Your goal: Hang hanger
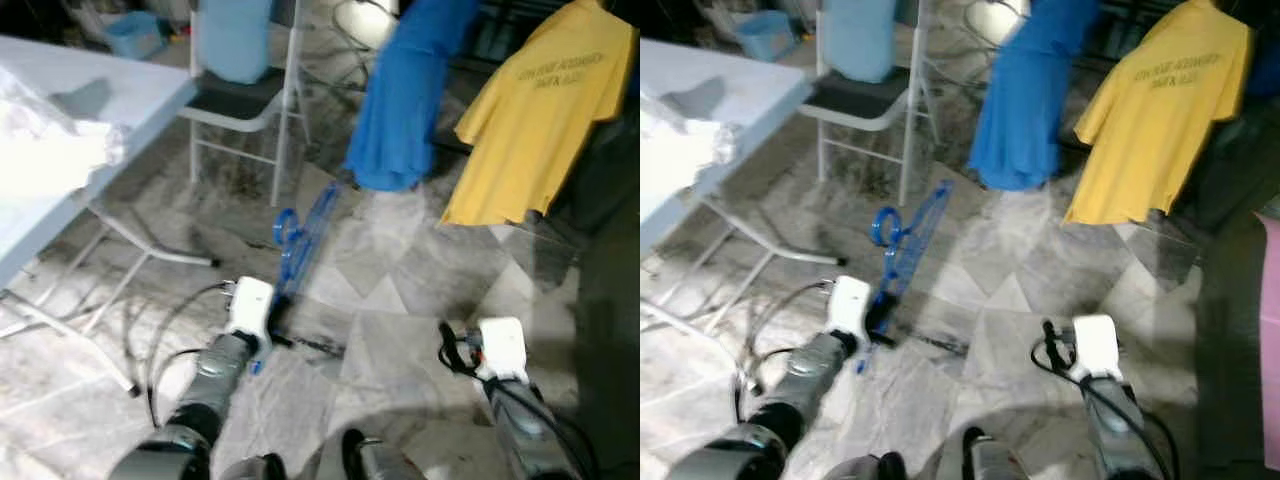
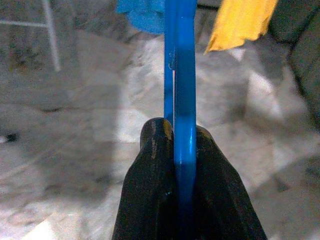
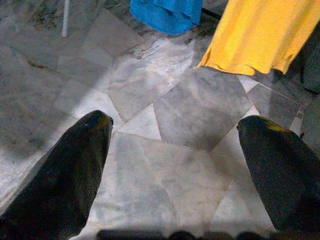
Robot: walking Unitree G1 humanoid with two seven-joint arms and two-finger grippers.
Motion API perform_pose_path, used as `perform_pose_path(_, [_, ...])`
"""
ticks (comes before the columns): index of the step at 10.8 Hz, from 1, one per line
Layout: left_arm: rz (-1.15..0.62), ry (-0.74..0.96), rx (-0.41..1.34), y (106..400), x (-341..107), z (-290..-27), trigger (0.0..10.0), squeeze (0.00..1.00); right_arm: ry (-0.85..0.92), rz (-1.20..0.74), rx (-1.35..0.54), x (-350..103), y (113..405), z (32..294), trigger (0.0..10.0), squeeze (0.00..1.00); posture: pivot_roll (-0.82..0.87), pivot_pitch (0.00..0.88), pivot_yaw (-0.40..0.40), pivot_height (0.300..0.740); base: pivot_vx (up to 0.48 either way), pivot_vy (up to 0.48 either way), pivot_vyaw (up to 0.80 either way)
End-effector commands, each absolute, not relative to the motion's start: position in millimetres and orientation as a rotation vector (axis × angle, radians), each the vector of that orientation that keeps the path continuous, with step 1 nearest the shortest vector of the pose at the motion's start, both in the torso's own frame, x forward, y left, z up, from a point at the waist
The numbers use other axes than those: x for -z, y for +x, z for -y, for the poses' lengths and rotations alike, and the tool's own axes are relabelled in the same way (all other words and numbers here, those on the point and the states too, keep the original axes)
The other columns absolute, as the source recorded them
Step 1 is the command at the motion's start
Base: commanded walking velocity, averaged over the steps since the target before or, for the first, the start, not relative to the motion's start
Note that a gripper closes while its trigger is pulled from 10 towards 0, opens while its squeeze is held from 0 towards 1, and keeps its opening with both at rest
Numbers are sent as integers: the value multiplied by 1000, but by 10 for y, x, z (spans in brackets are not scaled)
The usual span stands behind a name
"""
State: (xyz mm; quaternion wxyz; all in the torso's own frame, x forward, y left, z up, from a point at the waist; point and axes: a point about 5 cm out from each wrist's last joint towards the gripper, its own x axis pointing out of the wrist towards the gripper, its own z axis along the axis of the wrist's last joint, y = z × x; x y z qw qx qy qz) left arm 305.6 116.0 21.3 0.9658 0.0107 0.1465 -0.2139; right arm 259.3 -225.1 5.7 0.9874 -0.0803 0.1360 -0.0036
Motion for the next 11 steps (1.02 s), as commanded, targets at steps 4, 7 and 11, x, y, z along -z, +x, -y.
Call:
perform_pose_path(4, [-346,-27,325,2926,-58,-1367,10000,0,-183,-297,-81,-20,2615,2069,10000,0,-161,160,8,740,0,0,-600])
perform_pose_path(7, [-348,-30,341,2888,-32,-1367,10000,0,-179,-297,-105,-9,2636,1956,10000,0,-156,153,16,740,178,0,-800])
perform_pose_path(11, [-355,0,388,2921,-56,-1315,10000,0,-173,-299,-67,21,2564,2020,10000,0,-180,156,41,740,260,0,-741])
